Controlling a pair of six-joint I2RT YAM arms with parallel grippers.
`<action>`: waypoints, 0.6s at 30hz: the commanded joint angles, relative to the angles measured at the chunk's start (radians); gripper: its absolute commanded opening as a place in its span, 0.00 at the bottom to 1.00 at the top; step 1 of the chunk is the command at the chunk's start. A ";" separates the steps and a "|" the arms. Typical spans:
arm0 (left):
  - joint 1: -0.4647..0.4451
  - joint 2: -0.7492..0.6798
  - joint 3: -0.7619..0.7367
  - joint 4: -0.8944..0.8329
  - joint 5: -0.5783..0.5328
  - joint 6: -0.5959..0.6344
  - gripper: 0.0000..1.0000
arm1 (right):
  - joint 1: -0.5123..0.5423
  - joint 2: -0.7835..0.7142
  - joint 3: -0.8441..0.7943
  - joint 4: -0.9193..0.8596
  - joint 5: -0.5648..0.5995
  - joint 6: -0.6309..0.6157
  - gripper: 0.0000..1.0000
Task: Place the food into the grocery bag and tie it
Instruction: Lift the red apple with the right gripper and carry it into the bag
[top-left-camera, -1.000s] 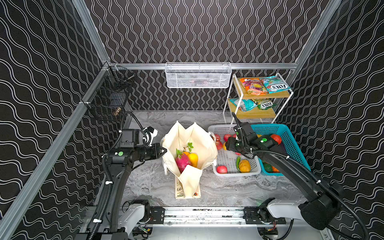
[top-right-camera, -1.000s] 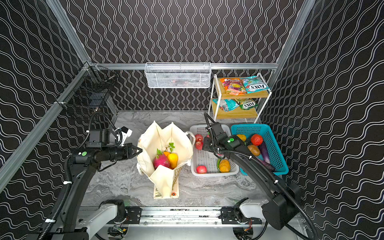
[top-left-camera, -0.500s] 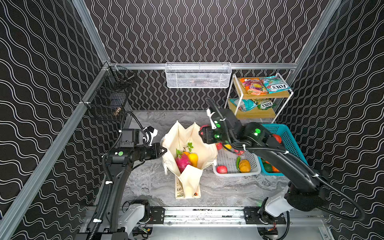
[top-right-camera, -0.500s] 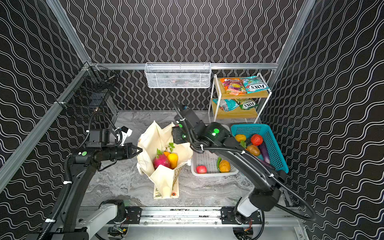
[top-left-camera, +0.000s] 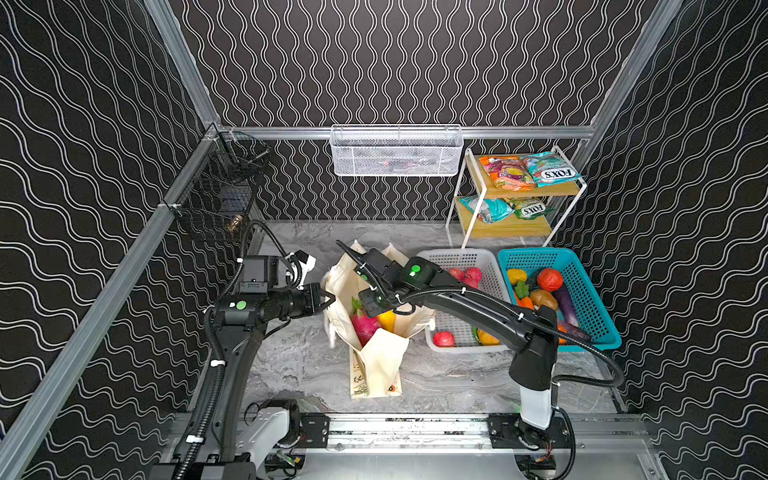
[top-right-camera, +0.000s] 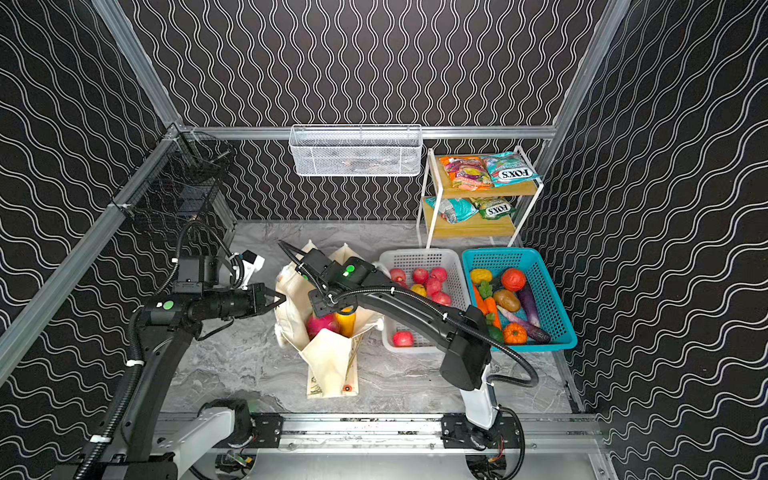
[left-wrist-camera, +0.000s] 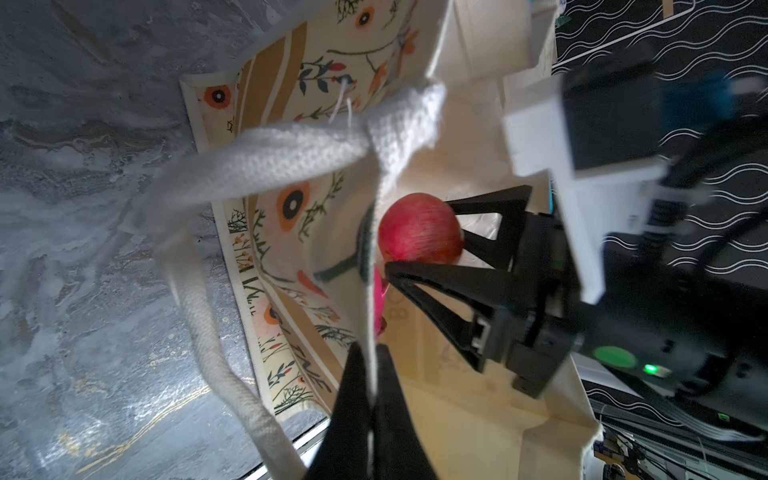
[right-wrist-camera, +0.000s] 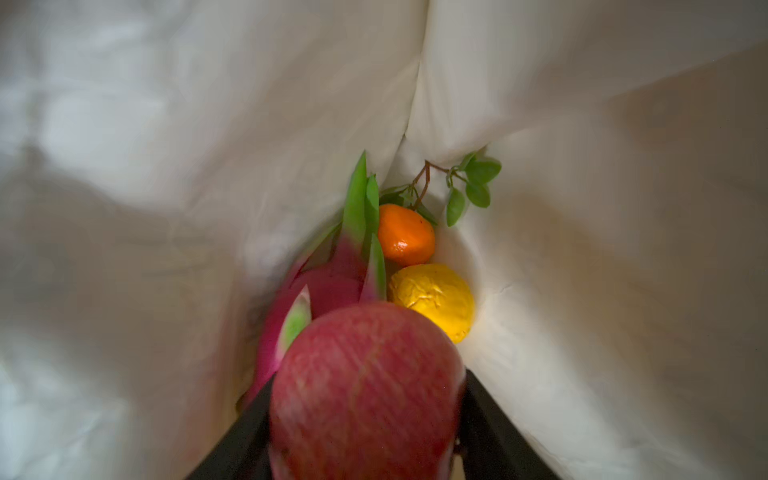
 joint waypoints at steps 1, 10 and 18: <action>0.001 -0.007 0.012 0.012 0.030 0.015 0.00 | -0.007 0.029 -0.008 0.019 -0.020 -0.010 0.54; 0.000 -0.014 0.015 0.007 0.033 0.013 0.00 | -0.018 0.047 -0.100 0.094 -0.032 -0.016 0.54; 0.001 -0.014 0.006 0.006 0.029 0.016 0.00 | -0.026 0.057 -0.162 0.118 -0.009 -0.009 0.55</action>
